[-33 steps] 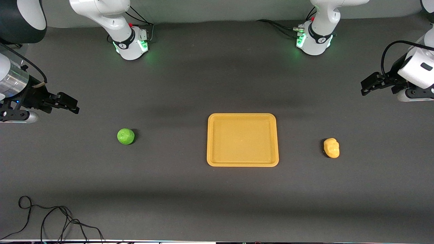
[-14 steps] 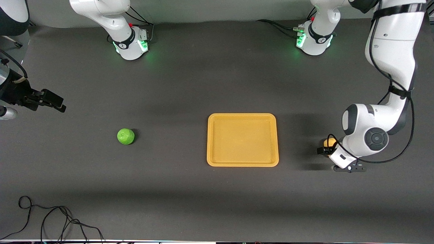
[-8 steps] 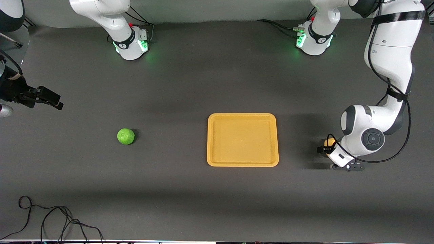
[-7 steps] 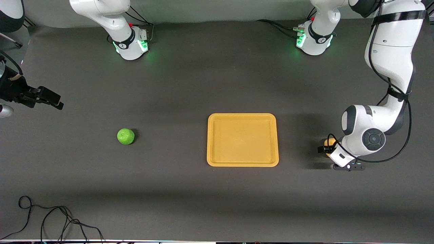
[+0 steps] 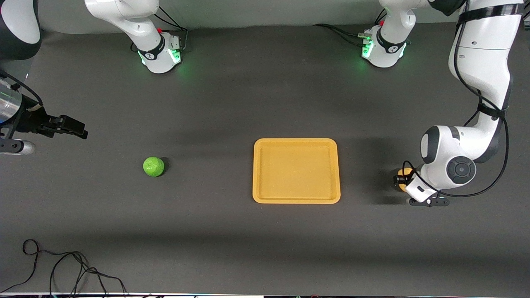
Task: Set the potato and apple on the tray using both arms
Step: 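Carry the potato with the left gripper while the right gripper reaches the apple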
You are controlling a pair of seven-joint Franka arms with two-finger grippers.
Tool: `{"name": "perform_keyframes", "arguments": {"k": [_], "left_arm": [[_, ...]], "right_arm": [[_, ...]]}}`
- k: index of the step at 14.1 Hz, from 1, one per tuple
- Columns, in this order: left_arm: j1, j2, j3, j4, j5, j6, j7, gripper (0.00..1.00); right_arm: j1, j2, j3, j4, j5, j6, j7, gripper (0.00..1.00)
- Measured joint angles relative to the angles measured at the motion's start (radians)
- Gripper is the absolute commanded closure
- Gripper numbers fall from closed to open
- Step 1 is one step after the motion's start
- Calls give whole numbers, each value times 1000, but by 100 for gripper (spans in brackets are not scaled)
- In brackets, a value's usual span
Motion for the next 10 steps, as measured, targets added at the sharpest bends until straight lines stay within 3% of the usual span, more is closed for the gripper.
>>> {"name": "perform_keyframes", "arguments": {"k": [3,6,10], "left_arm": [[-2,-68,-12,26,-17,-103,0,77],[-8,-186,-60,80,-116,-272,-20,77],[-101,-245,-149,94,-134,-311,-255,76]], "right_arm": [[2,9,3,-2,1,-2,-6,2],[2,26,3,-6,2,-2,-16,4],[2,44,4,-18,3,10,-25,4]]}}
